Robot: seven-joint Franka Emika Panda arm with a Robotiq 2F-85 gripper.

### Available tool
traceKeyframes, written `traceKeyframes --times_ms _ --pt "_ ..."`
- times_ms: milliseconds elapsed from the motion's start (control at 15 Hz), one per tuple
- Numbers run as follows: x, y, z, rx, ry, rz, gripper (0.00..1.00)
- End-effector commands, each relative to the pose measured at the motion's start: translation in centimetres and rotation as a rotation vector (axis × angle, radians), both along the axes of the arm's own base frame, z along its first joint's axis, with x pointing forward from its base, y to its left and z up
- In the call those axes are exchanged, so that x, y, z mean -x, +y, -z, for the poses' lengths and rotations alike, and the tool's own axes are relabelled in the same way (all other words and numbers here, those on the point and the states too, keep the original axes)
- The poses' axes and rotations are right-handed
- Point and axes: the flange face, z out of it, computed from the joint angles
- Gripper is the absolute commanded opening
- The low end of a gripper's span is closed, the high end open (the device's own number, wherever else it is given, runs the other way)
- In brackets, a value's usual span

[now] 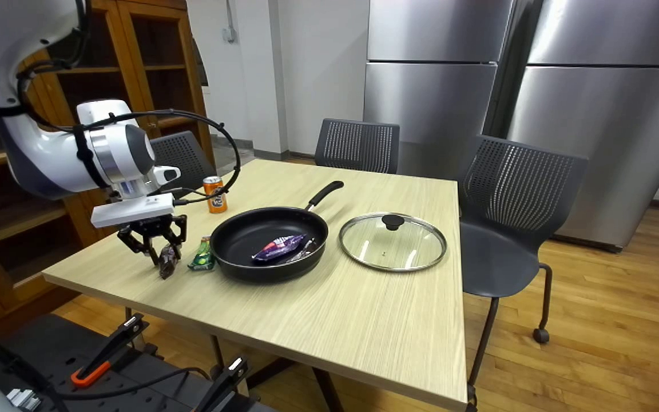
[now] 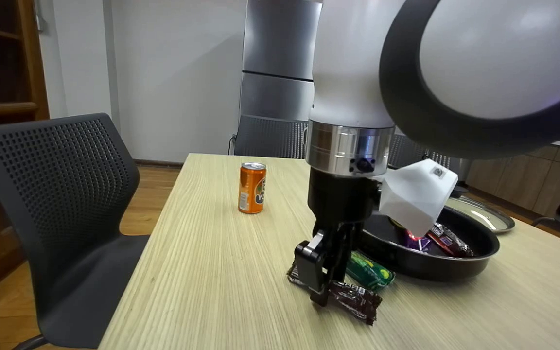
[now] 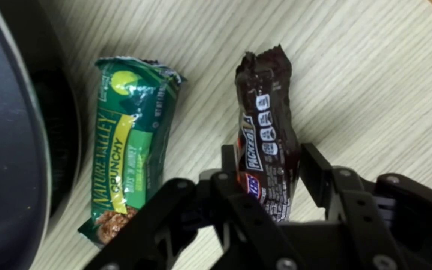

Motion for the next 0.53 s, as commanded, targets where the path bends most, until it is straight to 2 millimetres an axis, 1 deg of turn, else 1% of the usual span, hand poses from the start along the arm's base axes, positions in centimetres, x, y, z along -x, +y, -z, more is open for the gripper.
traceKeyframes --times_ms 0,67,133,267,333,467 --pt "0.4 0.2 -1.2 -0.002 -0.024 0.005 0.18" --pt "0.5 0.2 -1.4 -0.001 -0.028 0.005 0.11" --pt "0.6 0.2 -1.7 -0.002 -0.030 0.003 0.02" --pt "0.9 0.2 -2.4 -0.004 -0.038 -0.004 0.00" --pt "0.9 0.1 -2.9 -0.006 -0.047 -0.001 0.03" --pt "0.6 -0.4 -4.1 -0.014 -0.067 0.019 0.03"
